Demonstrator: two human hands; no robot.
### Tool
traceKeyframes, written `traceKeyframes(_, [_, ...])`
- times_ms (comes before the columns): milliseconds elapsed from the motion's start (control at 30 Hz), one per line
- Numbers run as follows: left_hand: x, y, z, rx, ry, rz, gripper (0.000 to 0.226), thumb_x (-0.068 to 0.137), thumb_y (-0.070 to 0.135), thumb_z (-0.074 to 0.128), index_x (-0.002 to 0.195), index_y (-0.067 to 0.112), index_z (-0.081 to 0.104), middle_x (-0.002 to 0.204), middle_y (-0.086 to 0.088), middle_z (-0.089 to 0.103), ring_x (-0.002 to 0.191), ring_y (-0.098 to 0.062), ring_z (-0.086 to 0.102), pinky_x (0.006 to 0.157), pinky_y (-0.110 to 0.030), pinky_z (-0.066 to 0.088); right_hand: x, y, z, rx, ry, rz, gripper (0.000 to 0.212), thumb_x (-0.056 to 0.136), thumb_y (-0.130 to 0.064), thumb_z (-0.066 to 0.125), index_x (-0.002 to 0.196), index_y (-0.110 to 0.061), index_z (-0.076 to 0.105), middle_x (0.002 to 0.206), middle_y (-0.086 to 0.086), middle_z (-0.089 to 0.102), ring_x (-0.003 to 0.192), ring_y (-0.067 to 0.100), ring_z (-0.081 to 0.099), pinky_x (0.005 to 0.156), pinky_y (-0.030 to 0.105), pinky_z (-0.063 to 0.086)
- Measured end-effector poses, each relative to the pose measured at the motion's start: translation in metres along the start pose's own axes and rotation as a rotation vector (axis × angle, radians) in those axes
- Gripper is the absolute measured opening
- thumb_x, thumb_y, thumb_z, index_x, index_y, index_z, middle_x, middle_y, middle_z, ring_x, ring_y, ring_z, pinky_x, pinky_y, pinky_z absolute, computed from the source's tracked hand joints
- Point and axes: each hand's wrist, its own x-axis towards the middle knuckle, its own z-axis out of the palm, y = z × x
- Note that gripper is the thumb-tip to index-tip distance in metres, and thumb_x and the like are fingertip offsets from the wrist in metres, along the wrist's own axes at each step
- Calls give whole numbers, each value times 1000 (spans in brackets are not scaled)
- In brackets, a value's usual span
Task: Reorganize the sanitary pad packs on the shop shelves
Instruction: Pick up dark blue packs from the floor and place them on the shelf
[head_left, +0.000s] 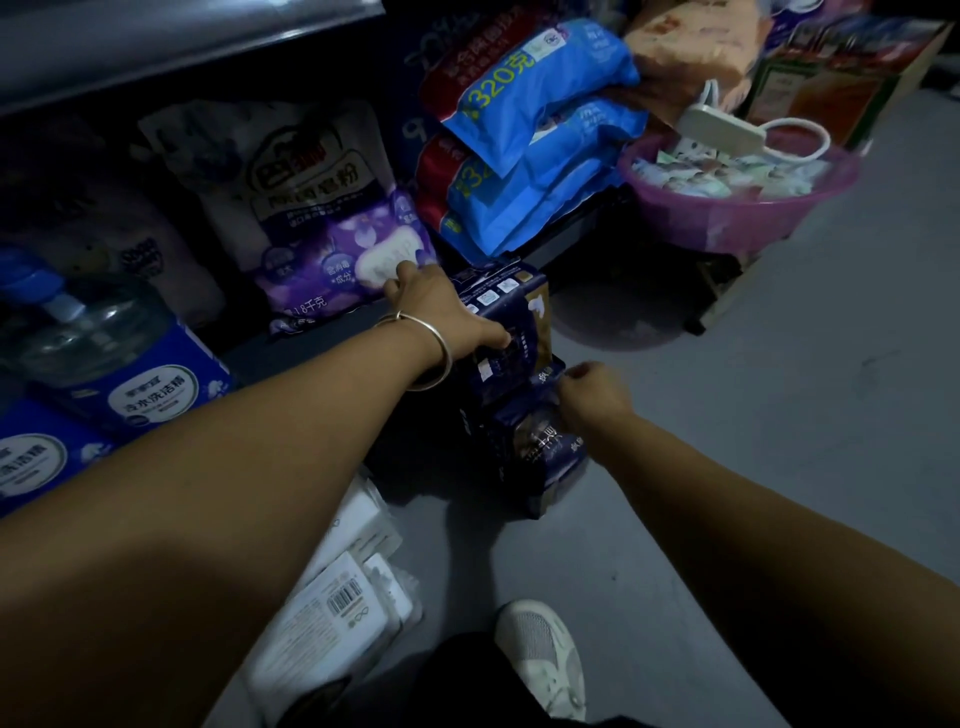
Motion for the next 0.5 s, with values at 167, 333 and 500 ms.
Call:
traceKeyframes(167, [-14,23,3,58,-52,63,101,62,51,78,138,6,31,143,-16,23,134,-34,21,105,-38,32,-20,-21,-35,241,9,-37,45,94,-47,35,98,-9,59,103,20,63,97,39,61,86,54,52])
traceKeyframes(333, [-25,43,11,77,-95,79,96,65,46,77,138,6,28,146,-16,14,136,-34,16,104,-39,33,-35,-24,-64,324,-171,68,59,91,-65,31,111,-17,59,109,15,59,99,34,58,70,42,52])
traceKeyframes(500, [-16,40,1,85,-10,41,94,62,46,78,135,5,33,137,-15,27,128,-33,26,99,-37,35,-38,-42,-63,340,-262,-6,46,90,-63,36,96,-22,56,98,6,58,92,28,58,84,45,51])
